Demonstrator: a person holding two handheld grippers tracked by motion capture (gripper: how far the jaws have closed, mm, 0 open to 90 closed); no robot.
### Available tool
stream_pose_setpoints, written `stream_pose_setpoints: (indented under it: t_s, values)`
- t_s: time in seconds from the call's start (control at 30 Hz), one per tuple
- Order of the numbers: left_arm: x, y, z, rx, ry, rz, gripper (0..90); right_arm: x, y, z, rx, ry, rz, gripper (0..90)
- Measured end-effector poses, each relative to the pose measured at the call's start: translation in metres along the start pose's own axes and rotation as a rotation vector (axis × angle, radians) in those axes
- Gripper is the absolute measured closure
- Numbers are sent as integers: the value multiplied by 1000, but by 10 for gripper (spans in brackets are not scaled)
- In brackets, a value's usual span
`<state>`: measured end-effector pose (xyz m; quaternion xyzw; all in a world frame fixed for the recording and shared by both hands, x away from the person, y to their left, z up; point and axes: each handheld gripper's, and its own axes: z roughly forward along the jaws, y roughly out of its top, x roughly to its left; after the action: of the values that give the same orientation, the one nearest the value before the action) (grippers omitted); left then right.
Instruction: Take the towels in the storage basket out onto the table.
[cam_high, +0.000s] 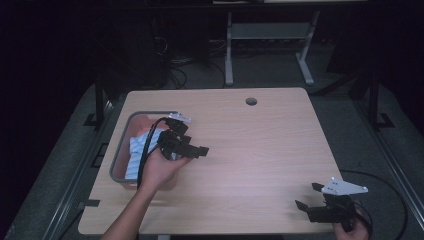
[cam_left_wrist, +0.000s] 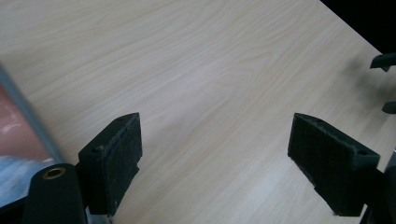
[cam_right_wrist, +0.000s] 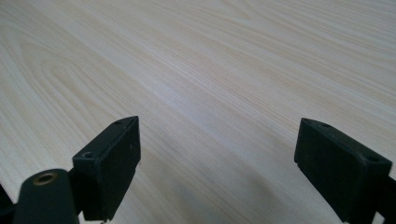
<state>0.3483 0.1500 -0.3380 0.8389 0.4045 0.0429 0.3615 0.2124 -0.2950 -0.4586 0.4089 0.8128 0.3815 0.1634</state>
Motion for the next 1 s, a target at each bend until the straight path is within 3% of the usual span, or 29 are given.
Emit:
stream_pose_setpoints:
  t_s: [0.37, 0.7, 1.0]
  values:
    - [25, -7, -24, -25, 38, -57, 175, 0, 0, 1, 1, -1, -1, 141]
    - [50, -19, -43, -29, 112, -115, 175, 2, 1, 2, 2, 1, -9, 141]
    - [81, -38, -50, -16, 188, -214, 175, 1, 1, 1, -2, 3, -7, 141]
